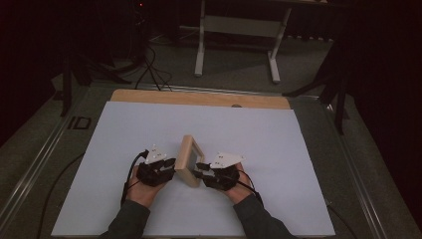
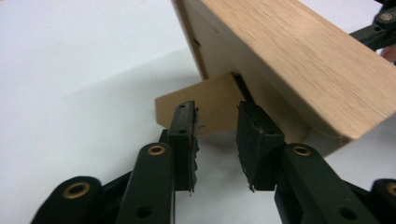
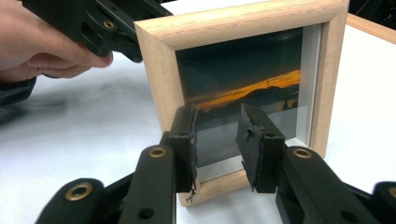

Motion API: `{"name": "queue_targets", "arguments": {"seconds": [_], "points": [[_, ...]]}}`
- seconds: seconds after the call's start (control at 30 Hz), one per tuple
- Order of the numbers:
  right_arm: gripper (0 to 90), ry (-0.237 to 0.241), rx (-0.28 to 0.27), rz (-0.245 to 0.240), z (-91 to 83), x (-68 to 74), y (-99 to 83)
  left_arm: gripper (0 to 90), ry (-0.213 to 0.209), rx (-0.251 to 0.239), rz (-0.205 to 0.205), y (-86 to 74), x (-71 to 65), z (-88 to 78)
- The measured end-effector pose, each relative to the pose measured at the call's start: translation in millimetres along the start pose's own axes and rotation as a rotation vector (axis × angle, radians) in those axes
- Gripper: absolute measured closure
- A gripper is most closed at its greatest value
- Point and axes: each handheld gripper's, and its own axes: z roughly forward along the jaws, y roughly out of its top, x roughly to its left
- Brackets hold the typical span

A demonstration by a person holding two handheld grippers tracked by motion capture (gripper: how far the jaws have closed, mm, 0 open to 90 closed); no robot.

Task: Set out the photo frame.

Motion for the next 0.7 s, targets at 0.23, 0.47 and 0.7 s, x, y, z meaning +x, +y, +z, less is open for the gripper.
{"name": "queue_targets", "arguments": {"seconds": [0.23, 0.47, 0.7], "points": [[64.1, -0.011, -0.005, 0.009, -1.8, -2.6, -0.1, 59.0, 0.010, -0.026, -0.029, 1.9, 4.1, -7.1], [64.0, -0.028, -0.012, 0.008, -3.3, -4.5, -0.3, 54.2, 0.022, -0.048, -0.061, 4.2, 6.4, -13.6], [63.6, -0.036, -0.014, 0.016, -5.1, -6.8, -0.5, 46.7, 0.051, -0.074, -0.093, 8.5, 8.2, -23.5]]}}
